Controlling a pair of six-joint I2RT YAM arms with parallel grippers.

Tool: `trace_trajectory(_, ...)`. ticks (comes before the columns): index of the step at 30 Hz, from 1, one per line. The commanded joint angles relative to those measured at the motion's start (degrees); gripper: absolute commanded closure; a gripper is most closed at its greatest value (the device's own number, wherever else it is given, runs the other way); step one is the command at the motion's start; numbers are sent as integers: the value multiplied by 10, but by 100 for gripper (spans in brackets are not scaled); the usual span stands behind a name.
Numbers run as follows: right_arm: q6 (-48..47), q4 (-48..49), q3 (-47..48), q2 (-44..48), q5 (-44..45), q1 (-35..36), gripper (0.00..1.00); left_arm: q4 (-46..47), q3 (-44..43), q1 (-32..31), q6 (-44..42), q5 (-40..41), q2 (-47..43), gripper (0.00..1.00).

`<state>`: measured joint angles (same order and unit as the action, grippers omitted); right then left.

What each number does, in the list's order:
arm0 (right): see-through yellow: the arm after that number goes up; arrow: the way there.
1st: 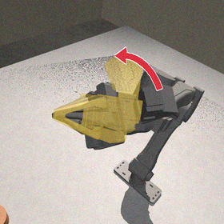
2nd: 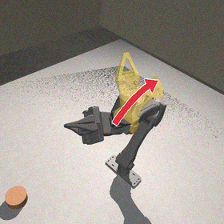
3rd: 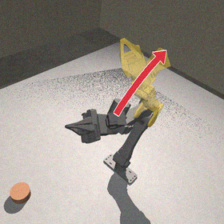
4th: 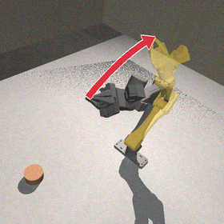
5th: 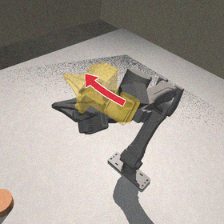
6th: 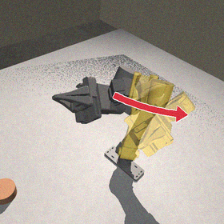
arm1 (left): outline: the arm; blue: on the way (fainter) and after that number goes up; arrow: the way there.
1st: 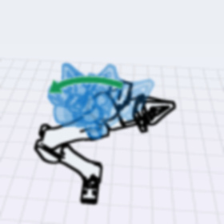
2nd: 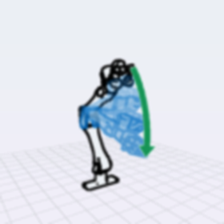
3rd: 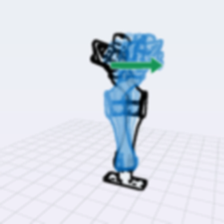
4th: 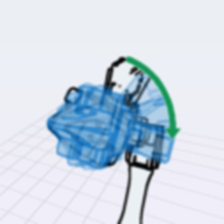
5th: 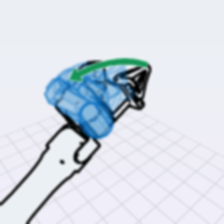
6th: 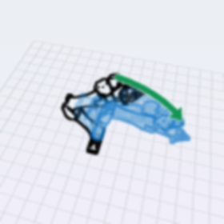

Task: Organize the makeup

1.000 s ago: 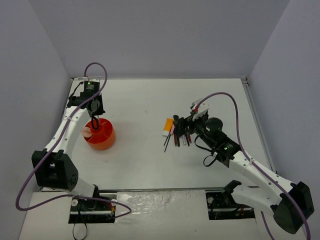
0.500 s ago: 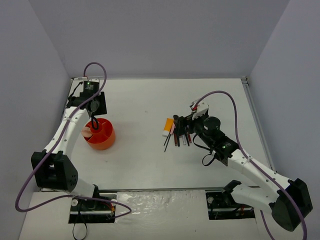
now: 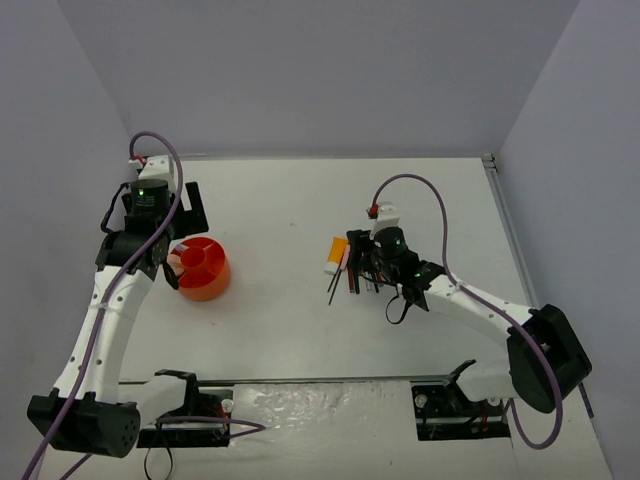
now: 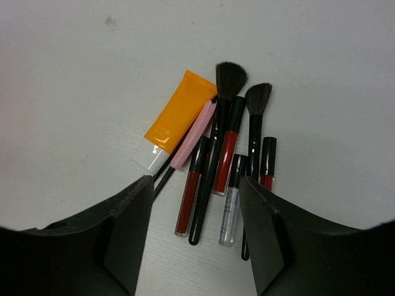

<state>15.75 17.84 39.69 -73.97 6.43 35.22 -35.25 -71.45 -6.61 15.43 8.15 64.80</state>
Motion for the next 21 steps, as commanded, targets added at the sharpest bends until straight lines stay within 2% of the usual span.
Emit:
trace_trajectory(1,63,21,55,-59,37,-5,49,40,4,5,-7,20,-29,11)
trace_trajectory(9,107,36,104,-159,54,-8,63,33,7,5,0,11,-28,5)
trace_trajectory(11,112,37,114,-175,57,-8,64,33,8,5,0,9,-30,3)
trace_trajectory(21,133,46,137,-238,64,-12,73,34,12,5,2,17,-43,3)
